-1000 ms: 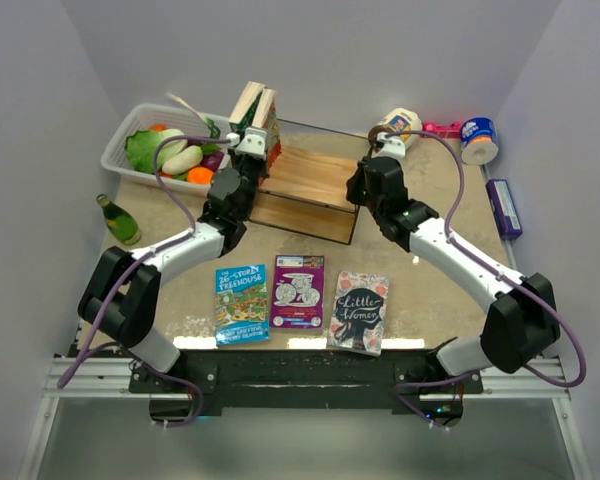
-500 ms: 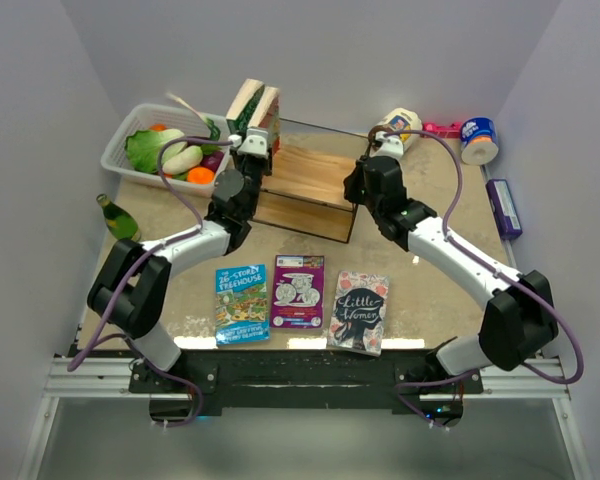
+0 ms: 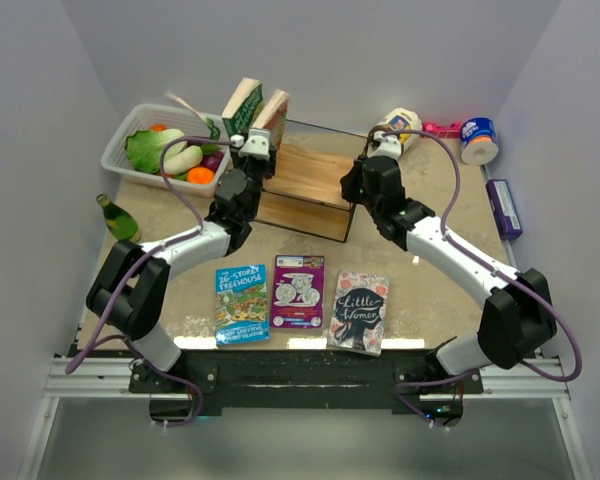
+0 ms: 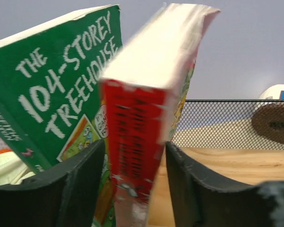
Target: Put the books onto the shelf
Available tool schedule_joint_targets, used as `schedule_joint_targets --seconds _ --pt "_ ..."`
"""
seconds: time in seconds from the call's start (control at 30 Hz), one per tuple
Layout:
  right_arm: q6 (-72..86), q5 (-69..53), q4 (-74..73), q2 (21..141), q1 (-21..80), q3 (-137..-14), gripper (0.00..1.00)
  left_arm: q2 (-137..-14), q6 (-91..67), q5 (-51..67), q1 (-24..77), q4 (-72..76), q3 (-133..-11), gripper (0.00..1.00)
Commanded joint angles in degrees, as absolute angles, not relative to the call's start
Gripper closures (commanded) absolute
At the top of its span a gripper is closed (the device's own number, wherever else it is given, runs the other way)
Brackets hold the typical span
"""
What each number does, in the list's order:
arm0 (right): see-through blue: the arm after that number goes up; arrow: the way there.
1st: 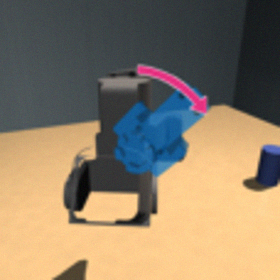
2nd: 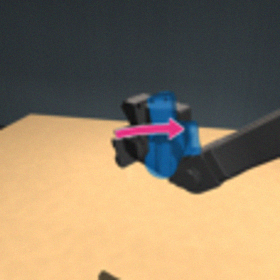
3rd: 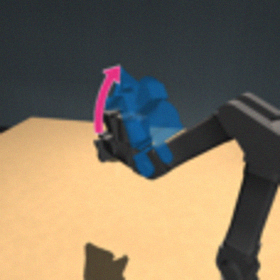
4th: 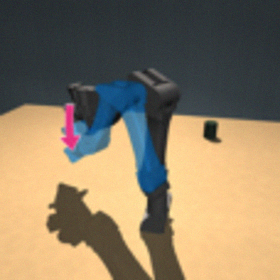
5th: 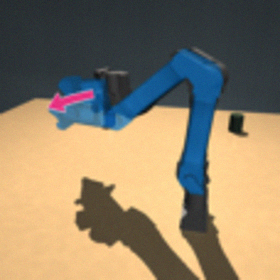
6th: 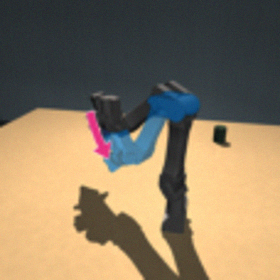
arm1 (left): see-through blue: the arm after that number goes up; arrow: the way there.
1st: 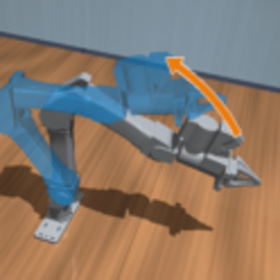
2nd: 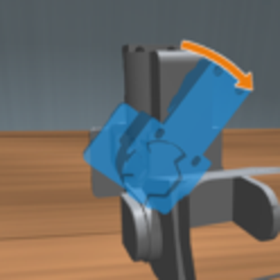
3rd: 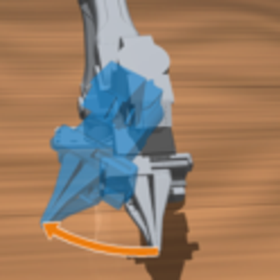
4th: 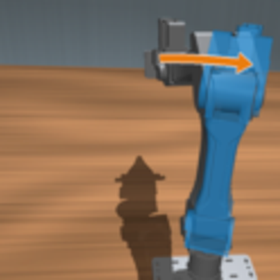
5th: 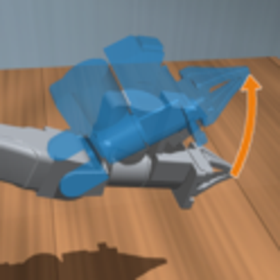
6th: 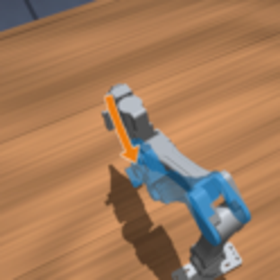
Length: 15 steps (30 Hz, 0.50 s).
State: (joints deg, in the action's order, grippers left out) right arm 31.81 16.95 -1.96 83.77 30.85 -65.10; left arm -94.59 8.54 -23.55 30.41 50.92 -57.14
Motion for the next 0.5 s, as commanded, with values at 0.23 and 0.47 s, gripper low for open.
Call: schedule_joint_targets --seconds 0.23,0.47 --pt "29.97 16.08 -4.48 84.11 31.11 -63.28 1.0 -90.97 9.93 -30.94 28.65 50.98 -58.79 0.68" --pt "30.15 15.91 -4.48 84.29 31.11 -63.46 1.0 -90.27 10.99 -31.81 28.65 49.13 -60.47 0.47"
